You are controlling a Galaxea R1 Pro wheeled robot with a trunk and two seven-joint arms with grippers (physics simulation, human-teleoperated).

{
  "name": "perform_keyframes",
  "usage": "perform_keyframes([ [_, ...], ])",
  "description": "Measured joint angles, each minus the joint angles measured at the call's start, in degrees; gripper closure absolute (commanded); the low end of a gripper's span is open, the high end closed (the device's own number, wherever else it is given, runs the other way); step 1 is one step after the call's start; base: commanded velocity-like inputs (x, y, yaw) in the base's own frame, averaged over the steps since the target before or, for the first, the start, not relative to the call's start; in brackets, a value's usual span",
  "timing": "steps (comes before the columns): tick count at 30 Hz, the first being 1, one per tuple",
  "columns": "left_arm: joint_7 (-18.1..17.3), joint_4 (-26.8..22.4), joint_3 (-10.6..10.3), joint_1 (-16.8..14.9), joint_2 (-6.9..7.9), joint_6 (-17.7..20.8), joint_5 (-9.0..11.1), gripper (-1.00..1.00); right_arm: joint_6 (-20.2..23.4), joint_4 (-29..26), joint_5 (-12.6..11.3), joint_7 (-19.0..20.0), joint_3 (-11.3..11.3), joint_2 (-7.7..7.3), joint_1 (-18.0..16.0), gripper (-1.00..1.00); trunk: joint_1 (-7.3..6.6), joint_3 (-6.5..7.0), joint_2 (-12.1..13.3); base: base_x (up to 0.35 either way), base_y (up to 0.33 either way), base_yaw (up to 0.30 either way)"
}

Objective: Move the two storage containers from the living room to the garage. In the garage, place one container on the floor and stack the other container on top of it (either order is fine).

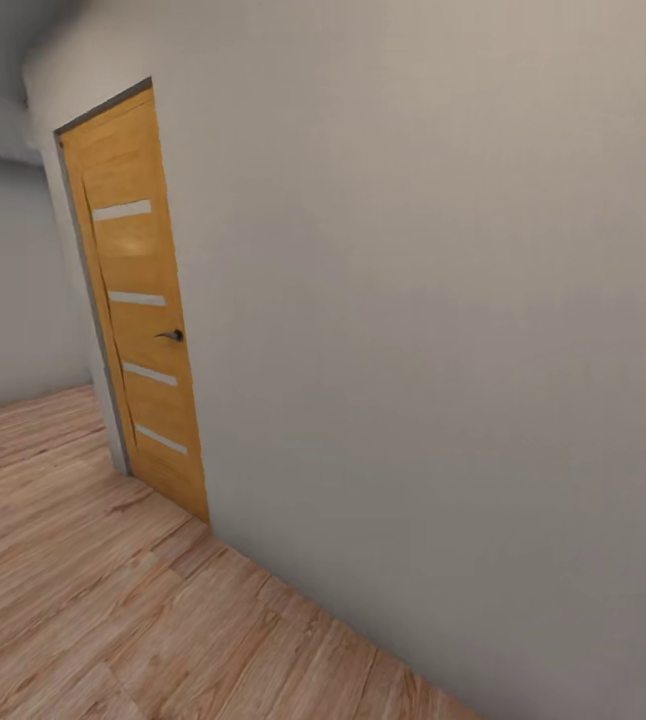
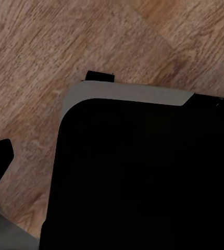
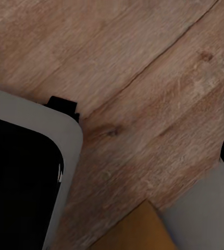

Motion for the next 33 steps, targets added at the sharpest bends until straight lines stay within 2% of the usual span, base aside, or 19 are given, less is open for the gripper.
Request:
perform_keyframes([
  [3,-0.01,0.01,0.00,0.00,0.00,0.00,0.00,-1.00,-0.05,-0.02,1.34,0.00,0.02,0.00,0.01,-1.00,0.00,0.00,0.00,0.321,0.000,0.276],
  [6,0.00,0.01,0.00,0.00,0.00,0.00,0.00,-1.00,-0.06,-0.03,1.60,0.00,0.03,0.00,0.00,-1.00,0.00,0.00,0.00,0.321,0.000,0.276],
  [33,0.00,0.01,0.08,0.00,0.00,0.00,0.00,-1.00,-0.18,-0.02,1.67,-0.07,0.03,0.00,0.00,-1.00,0.00,0.00,0.00,0.321,0.000,0.276],
])
